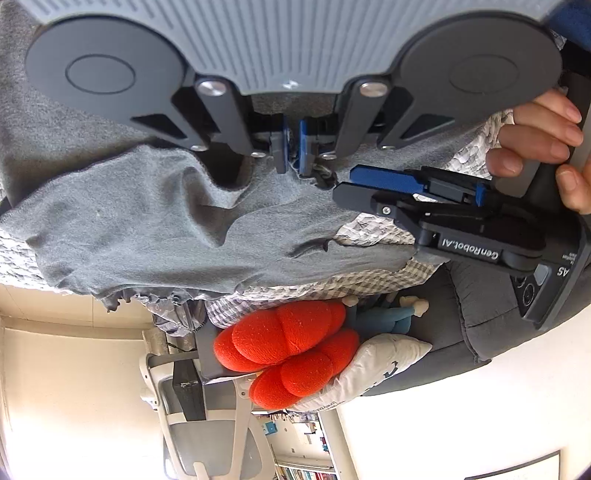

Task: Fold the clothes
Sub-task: 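Pinch the shirt hem with the left gripper while the right gripper releases the sleeve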

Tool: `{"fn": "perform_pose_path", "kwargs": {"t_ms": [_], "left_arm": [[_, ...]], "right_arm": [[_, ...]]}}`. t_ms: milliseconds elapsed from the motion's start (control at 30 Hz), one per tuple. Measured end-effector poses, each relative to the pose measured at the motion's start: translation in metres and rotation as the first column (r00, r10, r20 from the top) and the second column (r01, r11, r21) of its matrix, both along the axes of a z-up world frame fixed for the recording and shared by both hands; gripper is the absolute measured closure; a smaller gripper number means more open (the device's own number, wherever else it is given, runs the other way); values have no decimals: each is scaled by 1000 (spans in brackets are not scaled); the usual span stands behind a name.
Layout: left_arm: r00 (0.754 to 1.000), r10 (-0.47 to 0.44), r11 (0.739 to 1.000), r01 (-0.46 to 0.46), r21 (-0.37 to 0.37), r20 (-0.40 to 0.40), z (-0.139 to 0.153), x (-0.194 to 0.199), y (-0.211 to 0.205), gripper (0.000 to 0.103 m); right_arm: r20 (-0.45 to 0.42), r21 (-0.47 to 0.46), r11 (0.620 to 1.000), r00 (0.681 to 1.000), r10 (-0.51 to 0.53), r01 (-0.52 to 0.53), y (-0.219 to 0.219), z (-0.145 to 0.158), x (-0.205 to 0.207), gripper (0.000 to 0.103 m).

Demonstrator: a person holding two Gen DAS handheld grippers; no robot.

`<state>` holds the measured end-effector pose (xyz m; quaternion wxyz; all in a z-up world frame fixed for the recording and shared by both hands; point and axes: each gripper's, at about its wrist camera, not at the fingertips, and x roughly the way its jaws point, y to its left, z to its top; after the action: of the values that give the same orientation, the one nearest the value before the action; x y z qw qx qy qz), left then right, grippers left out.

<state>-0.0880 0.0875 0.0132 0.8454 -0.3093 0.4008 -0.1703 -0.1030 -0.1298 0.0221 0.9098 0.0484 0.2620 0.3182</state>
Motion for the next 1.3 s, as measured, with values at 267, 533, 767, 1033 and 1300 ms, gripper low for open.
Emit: {"fn": "perform_pose_path", "kwargs": {"t_ms": [267,533,767,1033,1300], "left_arm": [[998,17,999,-20,-45,-61,-7,2,-7,63],[993,56,984,-72,-160,-101,-16,0,-2,46],[992,42,973,-68,-220,-121,-20,0,-7,41],[997,78,986,-80,-147,-19,-11,-6,-3,75],[985,106,994,-103,-24,135,13,-20,3,94]], "right_arm": [[55,-22,1000,998,-17,18,3,5,-10,98],[61,11,1000,998,-23,23,3,7,-11,98],[95,-11,1000,995,2,-1,14,9,-19,98],[149,-17,999,988,44,-42,21,12,-29,98],[182,-10,994,977,108,-108,40,17,-35,98]]}}
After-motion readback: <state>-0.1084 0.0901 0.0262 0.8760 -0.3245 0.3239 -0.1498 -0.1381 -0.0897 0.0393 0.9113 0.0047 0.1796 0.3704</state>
